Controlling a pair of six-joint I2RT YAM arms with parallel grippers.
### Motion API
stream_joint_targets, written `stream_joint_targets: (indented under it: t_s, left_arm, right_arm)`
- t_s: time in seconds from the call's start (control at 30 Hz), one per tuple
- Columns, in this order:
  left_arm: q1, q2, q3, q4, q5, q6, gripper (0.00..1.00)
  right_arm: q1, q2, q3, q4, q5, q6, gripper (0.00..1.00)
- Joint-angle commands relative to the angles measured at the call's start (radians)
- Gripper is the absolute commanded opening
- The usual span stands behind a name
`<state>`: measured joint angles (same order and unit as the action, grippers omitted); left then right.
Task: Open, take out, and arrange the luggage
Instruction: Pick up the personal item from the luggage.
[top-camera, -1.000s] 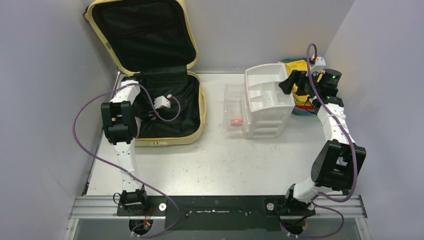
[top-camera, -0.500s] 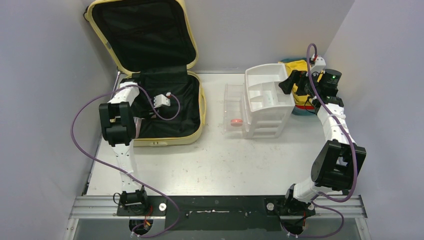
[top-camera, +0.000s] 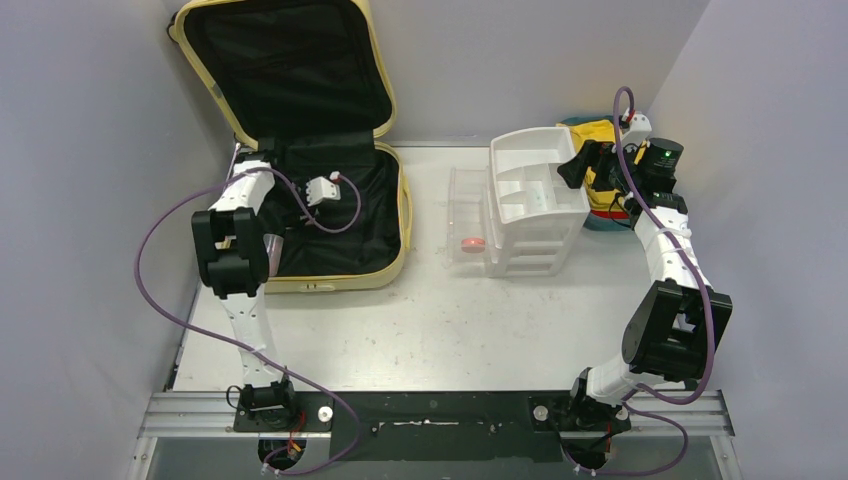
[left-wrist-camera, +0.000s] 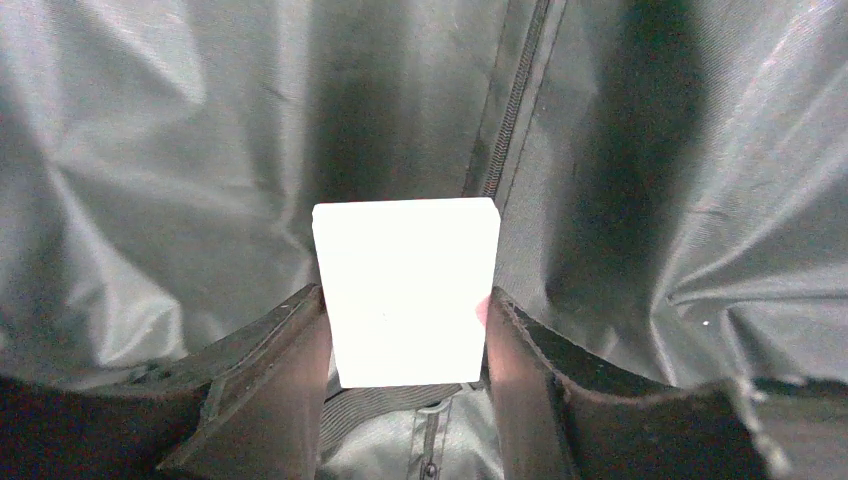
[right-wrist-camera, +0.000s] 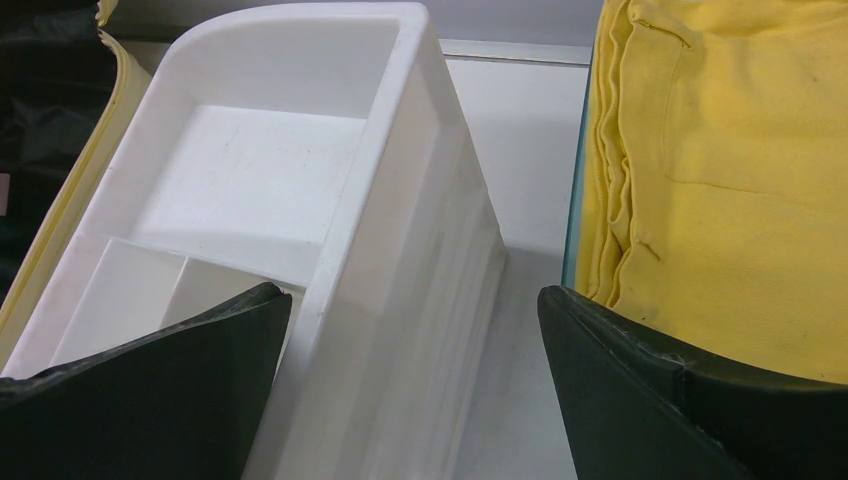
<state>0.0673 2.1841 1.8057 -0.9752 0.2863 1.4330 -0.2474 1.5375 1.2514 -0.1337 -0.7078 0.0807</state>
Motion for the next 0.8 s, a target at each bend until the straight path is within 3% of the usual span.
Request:
stream_joint_targets:
  t_s: [0.0,0.17,0.33,0.77]
  left_arm:
    - [0.0,-0.122,0.016,0.0,0.115,-0.032,0.0]
    - [-0.024,-0.148,0.028,0.027,0.15,-0.115,0.0]
    - [-0.059,-0.167,0.092,0.11,0.172,-0.313,0.0]
    - [-0.386,-0.2,0.275,0.452,0.127,-0.851,0.0]
  right_arm:
    - [-0.003,0.026,-0.018,-0.048,0.051,-0.059,1.0]
    - [-0.004,0.024,-0.019,-0.047,0.05,-0.056,1.0]
    - [-0.01,0.023,-0.023,-0.042,0.048,-0.052,1.0]
    - [-0.033,0.018,-0.033,-0.025,0.042,-0.033,1.0]
